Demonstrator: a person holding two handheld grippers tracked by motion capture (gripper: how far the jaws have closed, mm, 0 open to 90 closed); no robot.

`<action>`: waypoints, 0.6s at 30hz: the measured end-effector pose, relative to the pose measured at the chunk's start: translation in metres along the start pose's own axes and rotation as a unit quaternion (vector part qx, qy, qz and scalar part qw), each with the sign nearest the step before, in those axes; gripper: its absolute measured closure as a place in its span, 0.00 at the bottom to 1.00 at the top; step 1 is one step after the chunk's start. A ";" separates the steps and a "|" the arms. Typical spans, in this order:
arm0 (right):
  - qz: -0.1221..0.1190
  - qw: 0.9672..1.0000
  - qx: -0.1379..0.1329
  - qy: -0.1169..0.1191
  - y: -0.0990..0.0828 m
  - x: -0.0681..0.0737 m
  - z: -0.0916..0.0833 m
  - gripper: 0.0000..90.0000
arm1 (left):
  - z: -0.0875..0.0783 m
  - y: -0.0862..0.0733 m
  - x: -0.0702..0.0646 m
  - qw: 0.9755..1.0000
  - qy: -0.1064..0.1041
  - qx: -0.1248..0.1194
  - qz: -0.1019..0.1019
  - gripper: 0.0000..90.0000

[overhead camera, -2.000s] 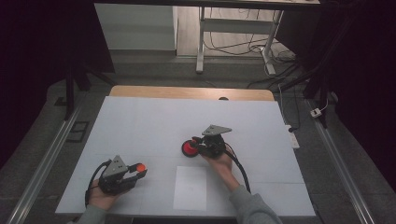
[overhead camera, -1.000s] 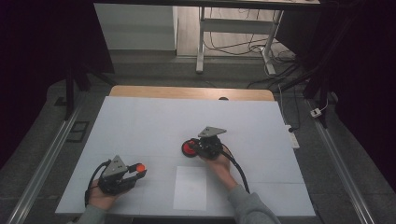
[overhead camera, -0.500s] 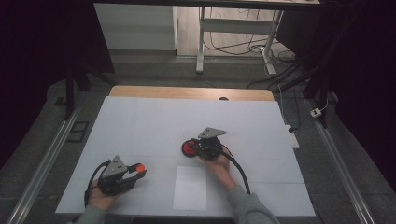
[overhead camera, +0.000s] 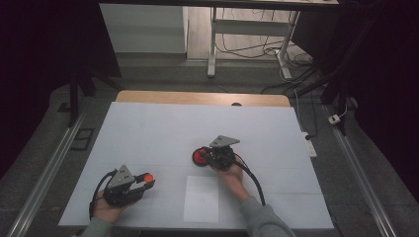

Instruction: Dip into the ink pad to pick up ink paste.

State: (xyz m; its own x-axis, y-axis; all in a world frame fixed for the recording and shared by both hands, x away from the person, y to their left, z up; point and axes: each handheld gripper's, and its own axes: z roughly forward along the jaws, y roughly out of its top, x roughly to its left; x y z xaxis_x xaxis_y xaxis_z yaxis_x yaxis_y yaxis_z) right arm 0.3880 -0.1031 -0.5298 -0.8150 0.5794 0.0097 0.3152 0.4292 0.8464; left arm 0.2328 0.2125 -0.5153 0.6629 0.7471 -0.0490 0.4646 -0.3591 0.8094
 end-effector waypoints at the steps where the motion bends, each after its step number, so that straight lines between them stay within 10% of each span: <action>1: 0.001 1.000 -0.001 0.001 0.000 0.000 0.000 0.81 | 0.000 0.000 0.000 1.000 0.000 0.001 -0.001 0.72; 12: 0.008 1.000 0.004 0.011 0.002 -0.004 -0.002 0.80 | 0.001 0.000 0.001 1.000 0.000 0.001 -0.001 0.72; 18: 0.032 0.996 -0.078 0.000 0.018 -0.008 -0.030 0.80 | 0.000 0.000 0.002 1.000 -0.001 0.000 -0.004 0.72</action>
State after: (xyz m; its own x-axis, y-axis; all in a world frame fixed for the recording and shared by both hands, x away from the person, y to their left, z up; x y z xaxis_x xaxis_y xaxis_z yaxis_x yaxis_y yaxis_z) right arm 0.3860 -0.1206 -0.4986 -0.7955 0.6023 0.0669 0.2879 0.2785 0.9163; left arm 0.2340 0.2136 -0.5157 0.6608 0.7484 -0.0560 0.4689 -0.3535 0.8095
